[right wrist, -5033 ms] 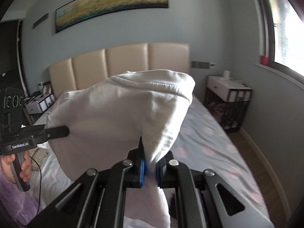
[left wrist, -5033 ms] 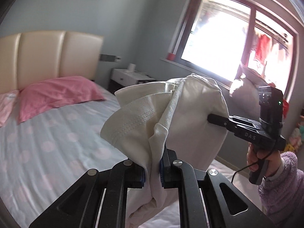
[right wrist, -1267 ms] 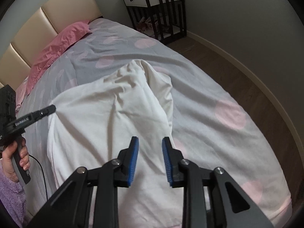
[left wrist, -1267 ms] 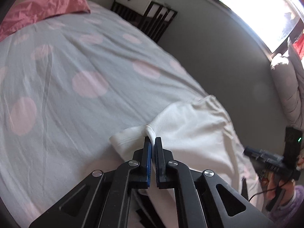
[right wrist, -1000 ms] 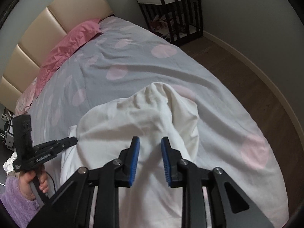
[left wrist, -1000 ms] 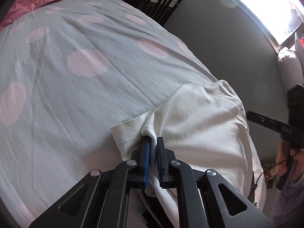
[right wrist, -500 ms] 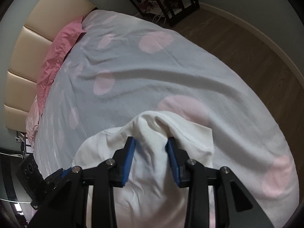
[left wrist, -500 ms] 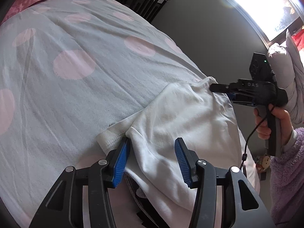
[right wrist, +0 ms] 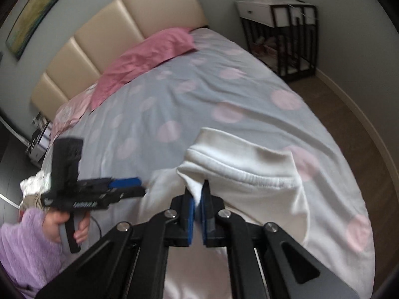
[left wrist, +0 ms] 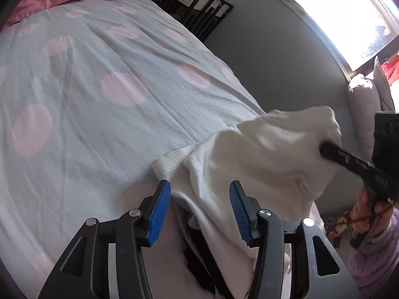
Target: Fold clothes
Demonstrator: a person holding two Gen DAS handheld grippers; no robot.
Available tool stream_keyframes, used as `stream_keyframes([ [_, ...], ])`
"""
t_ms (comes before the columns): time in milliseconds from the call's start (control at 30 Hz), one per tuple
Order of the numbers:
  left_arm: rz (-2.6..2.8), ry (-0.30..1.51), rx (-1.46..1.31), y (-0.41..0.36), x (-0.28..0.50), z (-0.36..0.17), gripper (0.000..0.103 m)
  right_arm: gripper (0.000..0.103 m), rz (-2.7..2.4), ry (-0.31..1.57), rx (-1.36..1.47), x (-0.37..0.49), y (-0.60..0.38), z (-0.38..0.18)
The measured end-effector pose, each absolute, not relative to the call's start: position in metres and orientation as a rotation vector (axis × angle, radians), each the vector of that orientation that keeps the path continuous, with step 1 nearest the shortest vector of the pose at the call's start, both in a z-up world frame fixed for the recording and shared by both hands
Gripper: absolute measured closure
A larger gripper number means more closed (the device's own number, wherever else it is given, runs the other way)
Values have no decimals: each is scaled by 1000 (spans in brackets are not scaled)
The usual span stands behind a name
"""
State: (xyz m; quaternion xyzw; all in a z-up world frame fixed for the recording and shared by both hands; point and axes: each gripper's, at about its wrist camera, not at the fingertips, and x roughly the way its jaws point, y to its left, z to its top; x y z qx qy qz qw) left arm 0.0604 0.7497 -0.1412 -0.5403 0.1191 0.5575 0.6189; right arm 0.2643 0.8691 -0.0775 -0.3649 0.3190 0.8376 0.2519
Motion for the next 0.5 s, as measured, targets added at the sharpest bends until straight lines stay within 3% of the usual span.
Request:
stream_keyframes([
  [233,1281,226,-1213,713,49,-108,52,99,2450,784,-1119,234,766,-80],
  [400,1246,243,-1170,703,60,-85,43,99,2435,810,-1184,234,712,-119],
  [500,1205,262,-1160,697,71,-80,44,98,2387,851,-1228,239,693,-145],
])
